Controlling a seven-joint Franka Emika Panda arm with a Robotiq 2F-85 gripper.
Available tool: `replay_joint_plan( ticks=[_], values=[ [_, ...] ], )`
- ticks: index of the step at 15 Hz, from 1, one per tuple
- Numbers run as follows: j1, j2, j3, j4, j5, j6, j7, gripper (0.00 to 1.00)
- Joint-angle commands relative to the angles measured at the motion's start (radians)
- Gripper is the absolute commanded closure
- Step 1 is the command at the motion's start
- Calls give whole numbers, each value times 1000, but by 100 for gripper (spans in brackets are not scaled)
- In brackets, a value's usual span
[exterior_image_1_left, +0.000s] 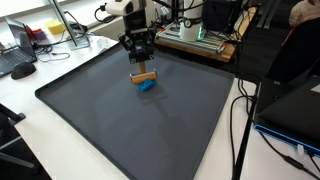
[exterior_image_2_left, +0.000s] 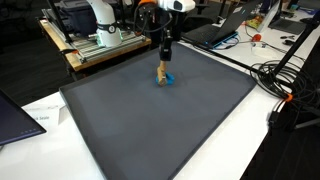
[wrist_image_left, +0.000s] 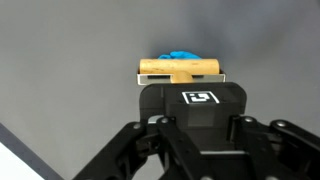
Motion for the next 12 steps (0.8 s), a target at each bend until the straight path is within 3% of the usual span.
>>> replay_joint_plan(
  ticks=[1,12],
  values=[
    [-7,45,24,0,59,64,-64,78],
    [-9,85,42,9,186,109,-225,78]
  ],
)
